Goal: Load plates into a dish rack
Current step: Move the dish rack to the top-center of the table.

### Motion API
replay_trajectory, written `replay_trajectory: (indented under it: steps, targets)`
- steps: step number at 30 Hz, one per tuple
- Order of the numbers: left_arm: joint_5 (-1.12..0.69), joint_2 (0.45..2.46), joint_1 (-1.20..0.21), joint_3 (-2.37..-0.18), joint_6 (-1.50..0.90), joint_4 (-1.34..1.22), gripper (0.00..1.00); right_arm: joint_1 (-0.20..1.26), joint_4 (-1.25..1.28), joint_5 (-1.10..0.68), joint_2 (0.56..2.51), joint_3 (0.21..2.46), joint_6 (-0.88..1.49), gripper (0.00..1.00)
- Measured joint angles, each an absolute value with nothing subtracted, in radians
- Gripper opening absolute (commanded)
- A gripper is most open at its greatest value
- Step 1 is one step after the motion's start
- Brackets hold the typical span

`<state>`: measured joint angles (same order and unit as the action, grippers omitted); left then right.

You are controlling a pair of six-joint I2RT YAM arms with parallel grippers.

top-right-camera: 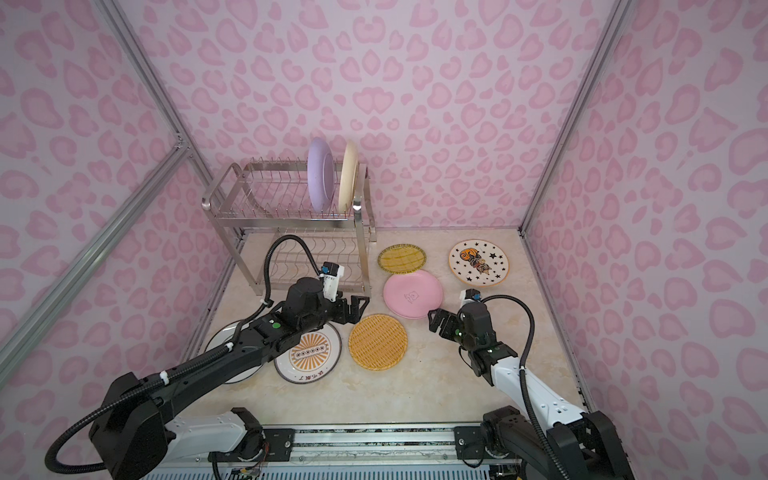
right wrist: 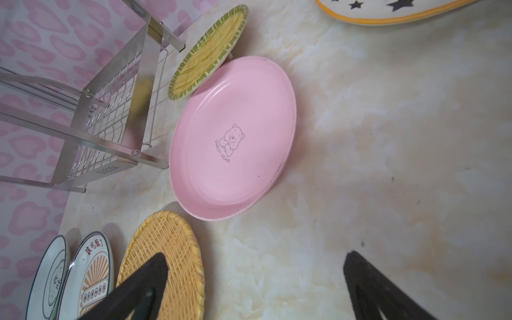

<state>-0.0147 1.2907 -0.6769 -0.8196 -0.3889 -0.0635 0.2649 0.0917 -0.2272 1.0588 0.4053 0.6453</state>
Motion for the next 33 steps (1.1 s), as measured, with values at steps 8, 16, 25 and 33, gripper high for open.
replay_trajectory:
  steps: [8, 16, 25, 33]
  targets:
    - [0.031, 1.491, -0.686, -0.82, -0.342, -0.352, 0.97, 0.204, 0.14, -0.305, 1.093, 0.389, 0.675, 0.98]
    - [0.128, 1.64, -0.686, -0.908, -0.324, -0.526, 0.97, 0.185, 0.173, -0.349, 1.112, 0.381, 0.69, 0.98]
    - [0.327, 1.747, -0.719, -1.015, -0.314, -0.554, 0.82, 0.179, 0.198, -0.376, 1.121, 0.374, 0.695, 0.98]
    - [0.543, 1.793, -0.764, -1.075, -0.278, -0.525, 0.4, 0.171, 0.218, -0.394, 1.128, 0.355, 0.705, 0.98]
